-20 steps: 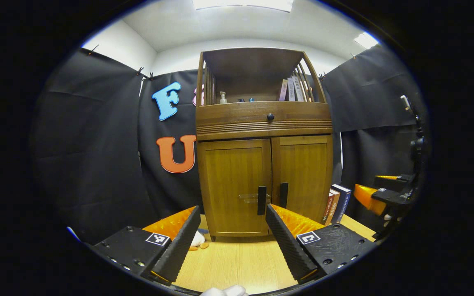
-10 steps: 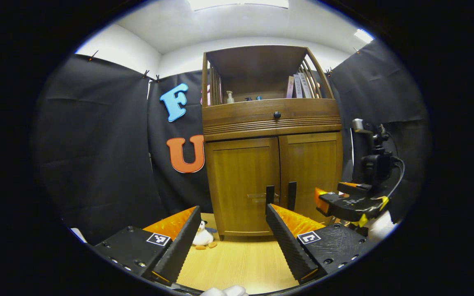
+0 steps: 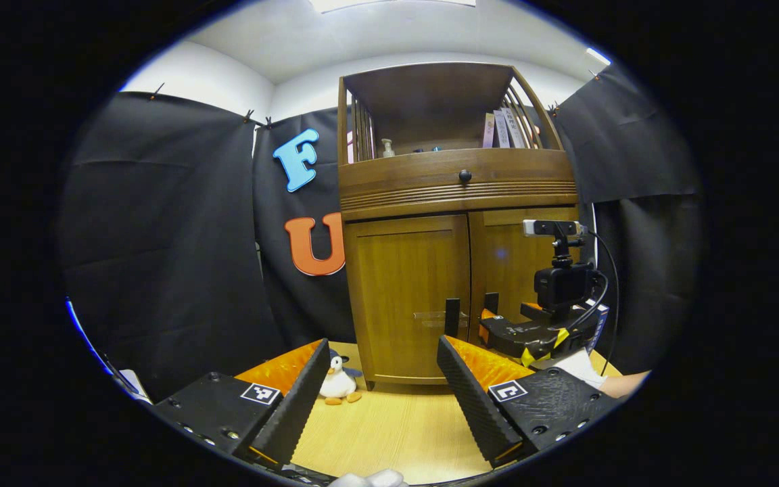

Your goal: Open the right door of the double-door shoe cabinet with the right hand, and open the left door with the left hand.

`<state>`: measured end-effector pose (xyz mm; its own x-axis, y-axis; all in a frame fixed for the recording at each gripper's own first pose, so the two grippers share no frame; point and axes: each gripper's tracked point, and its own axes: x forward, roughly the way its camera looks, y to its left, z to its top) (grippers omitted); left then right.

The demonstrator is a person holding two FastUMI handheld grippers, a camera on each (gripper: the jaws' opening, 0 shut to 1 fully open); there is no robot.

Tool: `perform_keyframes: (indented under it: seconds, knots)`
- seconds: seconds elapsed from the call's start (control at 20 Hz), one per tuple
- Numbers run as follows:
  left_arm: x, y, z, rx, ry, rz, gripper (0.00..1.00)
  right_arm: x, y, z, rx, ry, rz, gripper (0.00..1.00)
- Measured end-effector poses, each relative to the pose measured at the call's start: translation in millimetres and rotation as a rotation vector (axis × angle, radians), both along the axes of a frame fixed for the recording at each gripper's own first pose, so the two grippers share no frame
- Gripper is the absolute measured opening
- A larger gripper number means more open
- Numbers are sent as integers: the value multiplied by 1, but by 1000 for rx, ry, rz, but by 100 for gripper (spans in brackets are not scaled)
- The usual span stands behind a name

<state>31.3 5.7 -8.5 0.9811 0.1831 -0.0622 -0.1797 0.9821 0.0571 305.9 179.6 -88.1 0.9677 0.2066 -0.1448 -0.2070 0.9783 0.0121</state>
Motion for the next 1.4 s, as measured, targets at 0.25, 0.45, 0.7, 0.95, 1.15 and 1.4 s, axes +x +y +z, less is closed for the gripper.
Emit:
perform_keyframes:
  seconds: [0.25, 0.45, 0.7, 0.95, 1.15, 1.4]
  knots:
    - [2, 3, -5, -7, 13, 30, 96, 20, 16, -14, -10, 32, 26, 94]
    - [2, 11, -8, 3, 25, 51, 96, 30, 25, -17, -16, 45, 29, 75]
    - [-4, 21, -8, -6, 29, 78, 96, 37, 27, -15, 3, 48, 17, 48]
    - [-16, 33, -8, -15, 25, 101, 96, 35, 25, -15, -1, 64, 17, 36]
    - [-26, 39, -8, -27, 19, 106, 96, 24, 22, -16, -2, 83, 24, 34]
    - [-40, 42, -9, -23, 13, 90, 96, 1, 15, -18, -11, 83, 30, 34]
